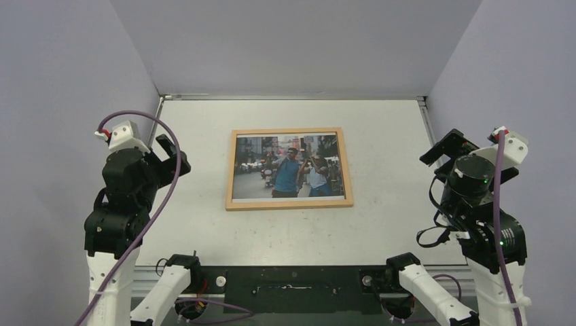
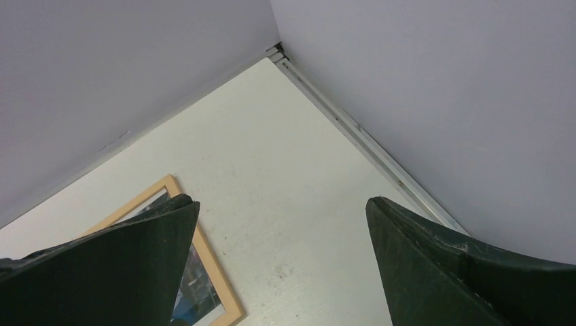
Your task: Put the photo into the frame
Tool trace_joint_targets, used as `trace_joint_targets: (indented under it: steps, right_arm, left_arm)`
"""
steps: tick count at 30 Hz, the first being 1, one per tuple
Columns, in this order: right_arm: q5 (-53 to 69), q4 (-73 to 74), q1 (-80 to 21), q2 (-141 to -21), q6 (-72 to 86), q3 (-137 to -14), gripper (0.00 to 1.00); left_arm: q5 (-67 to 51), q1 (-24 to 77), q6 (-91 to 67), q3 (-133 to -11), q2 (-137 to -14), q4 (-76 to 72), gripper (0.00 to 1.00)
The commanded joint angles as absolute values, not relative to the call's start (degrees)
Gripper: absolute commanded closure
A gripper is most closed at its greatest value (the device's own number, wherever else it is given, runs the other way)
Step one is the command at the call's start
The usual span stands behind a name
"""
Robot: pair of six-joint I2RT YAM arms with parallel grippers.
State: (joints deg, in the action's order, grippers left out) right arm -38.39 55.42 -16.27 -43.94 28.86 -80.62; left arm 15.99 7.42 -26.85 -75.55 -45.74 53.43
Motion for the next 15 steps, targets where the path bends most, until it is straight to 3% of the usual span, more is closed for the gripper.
trace_joint_targets:
  steps: [1, 15]
  right_arm:
    - [-39.1, 61.08, -16.53, -42.56, 27.41, -84.01, 0.0]
    - [-33.39, 68.38, -16.52, -40.39, 24.69, -84.92, 0.0]
  left_arm:
    - [17.17, 7.49, -27.13, -79.01, -43.57, 62.87, 0.03]
    - [15.09, 7.43, -27.51, -81.45, -38.67, 71.35, 0.03]
